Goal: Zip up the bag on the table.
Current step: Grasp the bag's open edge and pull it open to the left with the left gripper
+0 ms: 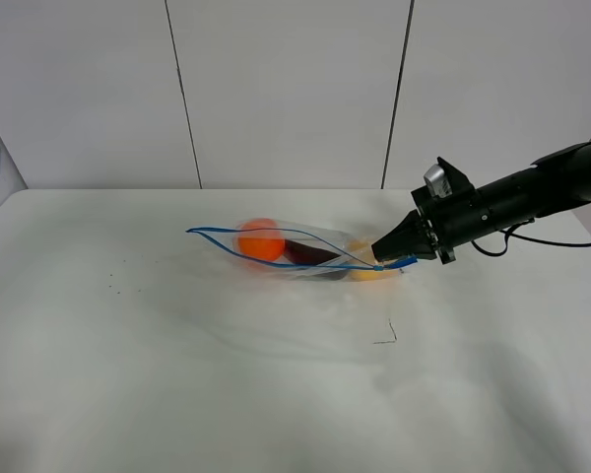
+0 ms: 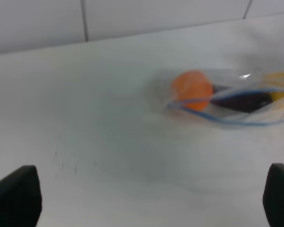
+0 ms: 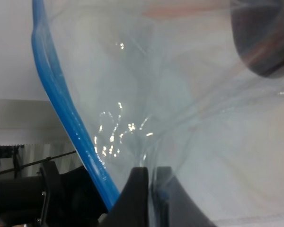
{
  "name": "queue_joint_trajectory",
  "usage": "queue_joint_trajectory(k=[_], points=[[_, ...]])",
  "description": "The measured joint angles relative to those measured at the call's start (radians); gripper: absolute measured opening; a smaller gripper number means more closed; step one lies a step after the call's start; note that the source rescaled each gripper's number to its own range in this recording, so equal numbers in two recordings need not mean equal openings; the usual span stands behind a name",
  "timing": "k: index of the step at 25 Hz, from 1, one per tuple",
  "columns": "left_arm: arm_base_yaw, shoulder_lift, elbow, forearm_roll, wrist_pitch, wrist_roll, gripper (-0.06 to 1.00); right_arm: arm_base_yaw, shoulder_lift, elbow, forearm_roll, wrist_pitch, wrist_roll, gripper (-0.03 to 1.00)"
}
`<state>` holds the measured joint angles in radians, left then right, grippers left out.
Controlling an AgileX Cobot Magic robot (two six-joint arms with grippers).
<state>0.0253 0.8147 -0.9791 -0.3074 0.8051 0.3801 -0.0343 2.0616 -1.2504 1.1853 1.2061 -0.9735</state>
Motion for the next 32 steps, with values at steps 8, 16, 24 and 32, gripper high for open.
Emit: queue_joint_trajectory(k=[8, 16, 24, 32], points=[[-0.259, 0.157, -0.097, 0.220, -0.150, 0.034, 0.93, 0.000, 0.000, 0.000, 0.000, 0.000, 0.014, 0.00], [-0.906, 0.446, -0.097, 1.138, -0.084, -0.542, 0.93, 0.000, 0.000, 0.000, 0.000, 0.000, 0.018, 0.00], [-1.158, 0.806, -0.097, 1.608, -0.115, -0.866, 0.93, 0.000, 0.000, 0.000, 0.000, 0.001, 0.050, 0.00], [-1.195, 1.002, -0.097, 1.919, -0.165, -1.107, 0.93, 0.000, 0.000, 0.000, 0.017, 0.001, 0.073, 0.00]])
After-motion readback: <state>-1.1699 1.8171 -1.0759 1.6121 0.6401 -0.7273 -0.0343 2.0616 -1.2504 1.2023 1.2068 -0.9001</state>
